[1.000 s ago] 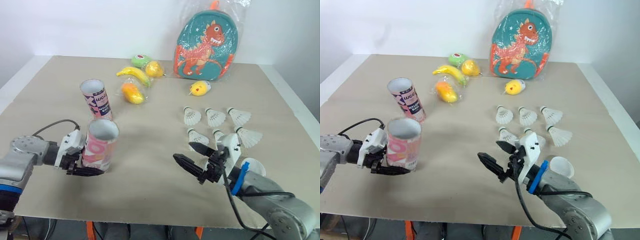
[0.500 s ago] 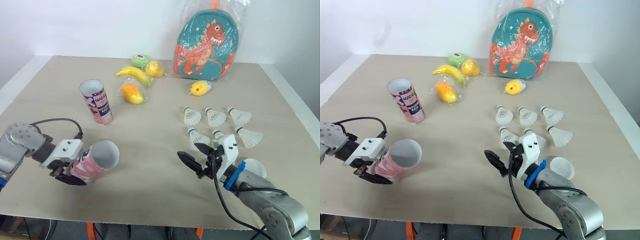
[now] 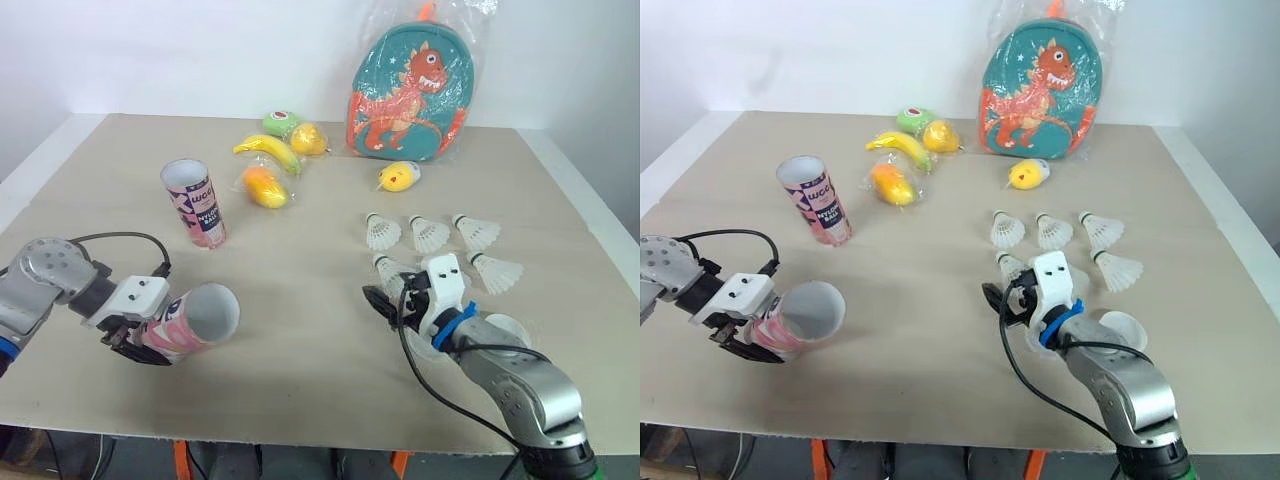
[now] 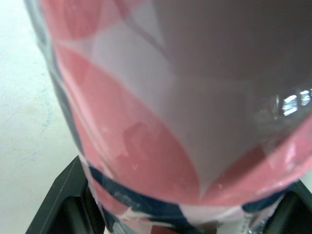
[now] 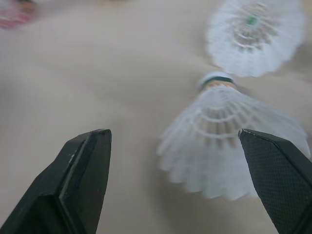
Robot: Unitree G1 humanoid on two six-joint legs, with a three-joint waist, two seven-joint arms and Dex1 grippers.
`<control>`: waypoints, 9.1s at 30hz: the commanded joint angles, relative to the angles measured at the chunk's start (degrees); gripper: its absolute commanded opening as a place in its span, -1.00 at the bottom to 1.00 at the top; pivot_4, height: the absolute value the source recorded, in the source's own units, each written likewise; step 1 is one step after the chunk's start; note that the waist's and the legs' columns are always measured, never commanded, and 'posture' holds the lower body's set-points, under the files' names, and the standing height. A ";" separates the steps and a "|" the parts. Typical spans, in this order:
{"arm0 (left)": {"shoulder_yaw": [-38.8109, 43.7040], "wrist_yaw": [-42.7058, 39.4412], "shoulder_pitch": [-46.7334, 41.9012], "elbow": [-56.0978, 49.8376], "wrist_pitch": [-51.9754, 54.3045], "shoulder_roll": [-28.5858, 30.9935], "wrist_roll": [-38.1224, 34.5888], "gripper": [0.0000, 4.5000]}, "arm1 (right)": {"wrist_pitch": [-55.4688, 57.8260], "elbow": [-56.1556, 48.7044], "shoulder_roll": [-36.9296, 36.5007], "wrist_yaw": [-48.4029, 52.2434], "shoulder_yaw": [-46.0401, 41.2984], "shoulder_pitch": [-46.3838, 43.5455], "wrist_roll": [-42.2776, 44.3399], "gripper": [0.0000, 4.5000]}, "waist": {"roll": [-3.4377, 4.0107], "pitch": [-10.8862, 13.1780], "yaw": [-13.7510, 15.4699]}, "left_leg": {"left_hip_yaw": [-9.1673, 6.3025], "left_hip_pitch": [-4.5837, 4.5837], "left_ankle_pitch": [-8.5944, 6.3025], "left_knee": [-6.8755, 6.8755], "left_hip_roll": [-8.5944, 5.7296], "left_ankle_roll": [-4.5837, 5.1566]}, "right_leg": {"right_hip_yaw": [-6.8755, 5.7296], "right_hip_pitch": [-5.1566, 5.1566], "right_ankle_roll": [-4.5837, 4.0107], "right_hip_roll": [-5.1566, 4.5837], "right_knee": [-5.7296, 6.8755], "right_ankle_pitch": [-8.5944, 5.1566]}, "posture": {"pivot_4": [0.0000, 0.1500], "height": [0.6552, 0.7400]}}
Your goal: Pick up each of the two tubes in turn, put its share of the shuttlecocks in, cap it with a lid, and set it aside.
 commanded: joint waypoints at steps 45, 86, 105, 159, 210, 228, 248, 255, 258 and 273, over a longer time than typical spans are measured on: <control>-8.90 0.11 -3.20 10.59 -1.74 -6.54 -1.05 0.35 | -18.80 11.20 -4.21 57.64 23.09 -41.36 -6.78 -0.95 | 1.31 0.13 1.50 | -0.06 0.15 0.12 0.17 -0.24 0.19 | -0.20 0.15 0.22 -0.26 0.05 -0.02 | 1.00 1.00; -8.82 0.11 -8.37 0.38 8.34 -8.12 -4.71 0.35 | -11.29 13.74 -10.31 38.09 -7.52 -18.66 -7.64 0.97 | 1.15 0.24 1.52 | -0.11 -0.24 0.20 -0.01 -0.35 0.10 | -0.23 0.13 -0.02 -0.32 -0.06 0.00 | 1.00 1.00; -8.58 0.11 -8.60 2.39 6.27 -10.88 -2.41 0.35 | -12.48 28.30 1.64 19.77 -2.13 -21.24 -14.69 0.97 | 1.14 0.29 1.29 | -0.09 -0.22 0.31 0.11 -0.37 0.04 | -0.17 0.21 0.23 -0.31 -0.07 0.10 | 1.00 1.00; -7.22 0.11 -7.36 2.73 8.53 -12.72 -1.89 0.35 | -14.77 4.99 -8.79 62.49 19.40 -41.24 -2.87 -0.15 | 1.15 0.30 1.69 | -0.13 -0.18 0.33 0.14 -0.32 0.04 | -0.25 0.24 0.37 -0.33 -0.06 0.01 | 1.00 1.00; -9.68 0.11 -8.58 5.56 6.02 -15.03 -2.17 0.35 | -10.39 11.08 -18.81 38.00 -32.08 15.05 7.05 0.25 | 1.06 0.19 1.61 | 0.22 -0.14 0.67 0.05 -1.09 0.51 | 0.01 1.03 0.76 -1.03 -0.27 -0.45 | 1.00 1.00; -8.38 0.11 -8.16 5.16 6.53 -14.97 -2.15 0.35 | -11.87 20.65 -17.96 35.13 -23.57 5.46 2.03 0.25 | 1.07 0.21 1.49 | 0.20 -0.16 0.65 -0.01 -1.10 0.54 | -0.02 0.98 0.86 -1.02 -0.27 -0.39 | 1.00 1.00; -6.81 0.11 -7.55 4.19 7.51 -16.21 -1.50 0.35 | -10.40 8.46 -16.10 40.03 -17.72 2.05 9.18 -0.98 | 1.08 0.21 1.50 | 0.13 -0.19 0.65 0.00 -1.10 0.54 | -0.08 0.99 0.88 -1.00 -0.27 -0.38 | 1.00 1.00; -7.46 0.11 -8.39 4.80 7.24 -16.60 -1.17 0.35 | -8.15 -6.44 -18.28 43.18 -7.28 -12.35 12.71 -0.98 | 1.13 0.28 1.66 | 0.06 -0.25 0.66 0.02 -1.10 0.53 | -0.14 0.94 0.93 -1.01 -0.28 -0.36 | 1.00 1.00; -7.83 0.11 -8.97 5.04 6.91 -16.83 -0.91 0.35 | -8.57 -6.49 -18.51 45.93 -2.15 -21.26 11.63 -0.98 | 1.10 0.30 1.75 | 0.06 -0.30 0.66 0.03 -1.13 0.53 | -0.19 0.75 0.87 -1.08 -0.31 -0.36 | 1.00 1.00; -6.20 0.11 -8.48 4.06 8.50 -17.46 -0.79 0.35 | -16.56 1.39 -13.02 59.52 18.44 -40.23 -1.17 -0.98 | 1.04 0.31 1.65 | -0.05 -0.48 0.72 0.09 -1.08 0.59 | -0.69 0.64 0.71 -1.22 -0.21 -0.38 | 1.00 1.00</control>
